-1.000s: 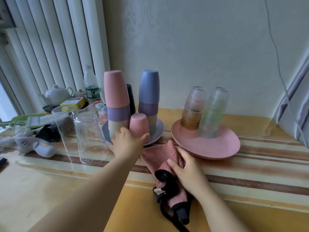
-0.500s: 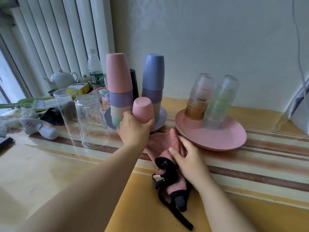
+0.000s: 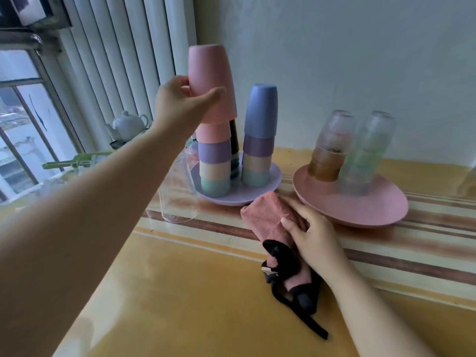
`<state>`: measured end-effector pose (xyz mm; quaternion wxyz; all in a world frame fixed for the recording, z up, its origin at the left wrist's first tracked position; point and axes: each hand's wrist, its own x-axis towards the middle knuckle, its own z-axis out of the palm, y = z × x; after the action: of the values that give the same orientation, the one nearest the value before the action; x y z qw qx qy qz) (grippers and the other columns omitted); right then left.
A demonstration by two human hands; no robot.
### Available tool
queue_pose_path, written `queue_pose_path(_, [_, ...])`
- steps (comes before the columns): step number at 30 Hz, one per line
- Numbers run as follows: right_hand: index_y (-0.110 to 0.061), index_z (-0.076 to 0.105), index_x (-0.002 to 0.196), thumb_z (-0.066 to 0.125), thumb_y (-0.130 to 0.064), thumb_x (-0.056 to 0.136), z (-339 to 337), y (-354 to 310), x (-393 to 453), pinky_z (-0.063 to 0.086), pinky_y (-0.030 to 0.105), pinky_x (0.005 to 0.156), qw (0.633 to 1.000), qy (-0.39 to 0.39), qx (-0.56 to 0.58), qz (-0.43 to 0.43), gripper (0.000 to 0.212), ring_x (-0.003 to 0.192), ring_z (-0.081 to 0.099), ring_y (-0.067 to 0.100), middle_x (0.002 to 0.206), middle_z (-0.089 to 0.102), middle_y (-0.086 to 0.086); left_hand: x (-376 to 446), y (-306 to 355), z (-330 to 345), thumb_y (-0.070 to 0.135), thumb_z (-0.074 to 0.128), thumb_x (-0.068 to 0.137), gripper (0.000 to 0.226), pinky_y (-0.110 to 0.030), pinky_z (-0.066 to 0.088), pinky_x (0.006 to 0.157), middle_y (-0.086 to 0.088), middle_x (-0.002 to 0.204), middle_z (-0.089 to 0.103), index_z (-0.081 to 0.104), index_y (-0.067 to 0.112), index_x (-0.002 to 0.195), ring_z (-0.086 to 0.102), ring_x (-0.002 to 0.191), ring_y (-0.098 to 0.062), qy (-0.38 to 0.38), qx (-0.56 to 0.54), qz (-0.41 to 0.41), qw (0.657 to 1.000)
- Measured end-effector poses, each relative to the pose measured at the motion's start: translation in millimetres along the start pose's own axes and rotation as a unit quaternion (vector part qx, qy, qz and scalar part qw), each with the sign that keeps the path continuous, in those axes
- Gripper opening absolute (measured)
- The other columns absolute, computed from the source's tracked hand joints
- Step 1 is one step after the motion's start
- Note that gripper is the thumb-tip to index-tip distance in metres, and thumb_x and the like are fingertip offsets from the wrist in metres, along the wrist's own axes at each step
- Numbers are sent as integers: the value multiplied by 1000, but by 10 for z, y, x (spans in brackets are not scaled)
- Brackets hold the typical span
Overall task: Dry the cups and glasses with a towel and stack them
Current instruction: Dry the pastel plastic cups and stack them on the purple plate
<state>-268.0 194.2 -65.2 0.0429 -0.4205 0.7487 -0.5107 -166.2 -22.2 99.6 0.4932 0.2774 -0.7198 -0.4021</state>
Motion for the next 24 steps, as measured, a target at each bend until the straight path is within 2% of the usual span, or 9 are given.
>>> queue_pose_path(3, [-33, 56, 126, 58, -8, 91, 23, -106, 45, 31, -6, 87, 999, -33, -33, -4, 42, 99, 45, -29, 104, 47, -44, 205, 27, -85, 40, 77, 70, 53, -20, 56, 70, -8, 101, 71, 64, 8, 110, 69, 85, -13, 20, -38, -10, 999])
queue_pose_path(4, [-34, 56, 125, 57, -8, 91, 25, -121, 69, 29, -8, 83, 998, -47, -45, -6, 43, 97, 45, -29, 102, 45, -45, 290, 40, -107, 42, 77, 70, 54, -18, 55, 70, -9, 103, 71, 64, 9, 111, 69, 87, -13, 29, -44, -9, 999])
queue_pose_path(7, [-31, 55, 129, 56, -7, 91, 39, -117, 107, 30, -4, 86, 995, -73, -64, 4, 45, 110, 48, -12, 108, 50, -39, 503, 120, -169, 41, 77, 73, 54, -13, 51, 64, -6, 105, 70, 62, 10, 115, 68, 88, -12, 42, -57, -1, 997])
queue_pose_path(10, [-29, 56, 129, 57, -5, 90, 76, -75, 85, 37, 11, 98, 995, -71, -68, 10, 46, 117, 53, -3, 119, 59, -24, 684, 154, -184, 37, 77, 77, 54, -8, 47, 56, -6, 105, 68, 59, 8, 119, 65, 83, -10, 43, -63, 2, 997])
queue_pose_path(14, [-31, 57, 128, 58, -6, 89, 82, -100, 108, 31, -4, 88, 995, -76, -63, 12, 46, 113, 53, -8, 114, 58, -29, 735, 57, -105, 36, 78, 76, 56, -10, 49, 58, -3, 103, 68, 59, 9, 121, 66, 83, -9, -9, -23, -13, 1000])
queue_pose_path(16, [-39, 56, 124, 58, -8, 90, 79, -136, 122, 31, -6, 88, 996, -76, -48, 10, 47, 109, 50, -18, 111, 56, -36, 688, -26, -39, 32, 79, 76, 57, -9, 48, 56, -1, 102, 64, 55, 9, 123, 62, 80, -7, -27, -9, -23, 999])
queue_pose_path(19, [-50, 51, 113, 58, -6, 90, 92, -164, 119, 34, -3, 89, 998, -64, -17, 9, 51, 106, 49, -23, 104, 55, -44, 649, -165, 43, 33, 80, 76, 58, -17, 47, 61, -3, 105, 62, 55, 10, 122, 61, 88, -15, -45, 40, -37, 997])
queue_pose_path(21, [-49, 53, 111, 58, -2, 89, 111, -140, 102, 36, -1, 89, 998, -56, 4, 7, 52, 107, 52, -20, 102, 57, -47, 628, -254, 78, 36, 78, 76, 58, -21, 48, 66, -5, 108, 62, 55, 9, 123, 60, 92, -18, -63, 63, -55, 995])
queue_pose_path(24, [-40, 57, 117, 58, -2, 89, 140, -77, 87, 38, 2, 90, 999, -43, 27, 3, 48, 107, 56, -14, 109, 58, -42, 613, -356, 109, 38, 77, 77, 59, -37, 56, 80, -8, 112, 63, 53, 10, 122, 63, 97, -24, -81, 57, -70, 993])
